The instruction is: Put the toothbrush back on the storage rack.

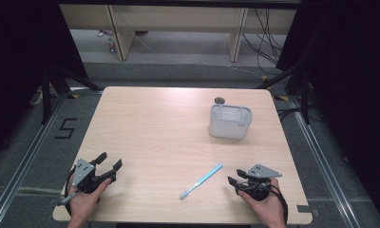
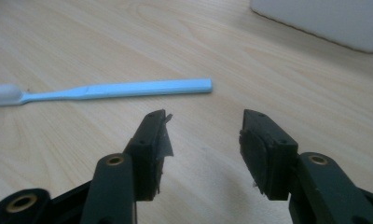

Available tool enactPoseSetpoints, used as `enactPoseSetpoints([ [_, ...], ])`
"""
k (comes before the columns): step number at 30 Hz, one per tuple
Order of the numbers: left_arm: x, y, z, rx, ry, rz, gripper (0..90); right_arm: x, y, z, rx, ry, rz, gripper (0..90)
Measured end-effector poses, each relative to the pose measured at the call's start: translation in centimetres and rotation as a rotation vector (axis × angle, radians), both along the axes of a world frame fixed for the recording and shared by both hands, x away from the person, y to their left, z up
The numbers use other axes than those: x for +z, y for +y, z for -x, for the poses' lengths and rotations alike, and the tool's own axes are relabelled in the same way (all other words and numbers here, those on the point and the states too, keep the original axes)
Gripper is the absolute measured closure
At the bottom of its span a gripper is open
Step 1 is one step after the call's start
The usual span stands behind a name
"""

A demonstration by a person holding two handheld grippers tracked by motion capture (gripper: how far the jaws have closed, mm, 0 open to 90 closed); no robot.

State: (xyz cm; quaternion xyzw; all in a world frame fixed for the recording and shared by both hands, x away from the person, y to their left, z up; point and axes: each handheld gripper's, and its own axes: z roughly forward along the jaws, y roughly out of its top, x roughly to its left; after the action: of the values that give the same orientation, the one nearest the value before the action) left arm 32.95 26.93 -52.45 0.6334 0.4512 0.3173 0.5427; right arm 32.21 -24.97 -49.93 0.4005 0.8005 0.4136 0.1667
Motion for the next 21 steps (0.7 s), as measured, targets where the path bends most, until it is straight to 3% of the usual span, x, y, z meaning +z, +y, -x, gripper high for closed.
enactPoseSetpoints([
  [3,0.0,0.0,0.0,-0.004,-0.001,0.002,30.5,0.8,0.1,-0.4,0.037,0.02,0.062,46.7],
  [4,0.0,0.0,0.0,-0.005,-0.003,0.003,30.4,0.9,0.1,-0.9,0.066,0.003,0.086,45.2],
  [6,-0.1,0.0,-0.1,-0.013,-0.017,0.014,30.4,1.2,0.4,-1.5,0.112,0.024,0.122,44.4],
  [10,-0.1,0.0,-0.1,-0.02,-0.02,0.011,30.4,1.8,1.2,-2.1,0.15,0.043,0.174,44.3],
  [12,-0.1,0.0,-0.1,-0.022,-0.018,0.008,30.4,2.0,1.4,-2.4,0.172,0.041,0.195,44.2],
  [15,0.0,0.0,0.0,-0.022,0.001,-0.01,30.5,2.6,2.1,-3.2,0.245,0.044,0.272,43.0],
  [16,0.0,0.0,0.0,-0.022,0.002,-0.009,30.5,2.8,2.3,-3.3,0.266,0.064,0.29,41.8],
  [17,0.0,0.0,0.0,-0.022,0.002,-0.009,30.5,2.8,2.3,-3.3,0.266,0.064,0.29,41.8],
  [18,0.0,-0.1,0.0,-0.022,0.005,-0.011,30.5,3.2,2.8,-3.6,0.319,0.078,0.36,40.5],
  [21,0.0,-0.1,0.0,-0.024,0.006,-0.011,30.5,3.7,3.2,-4.0,0.369,0.1,0.411,38.4],
])
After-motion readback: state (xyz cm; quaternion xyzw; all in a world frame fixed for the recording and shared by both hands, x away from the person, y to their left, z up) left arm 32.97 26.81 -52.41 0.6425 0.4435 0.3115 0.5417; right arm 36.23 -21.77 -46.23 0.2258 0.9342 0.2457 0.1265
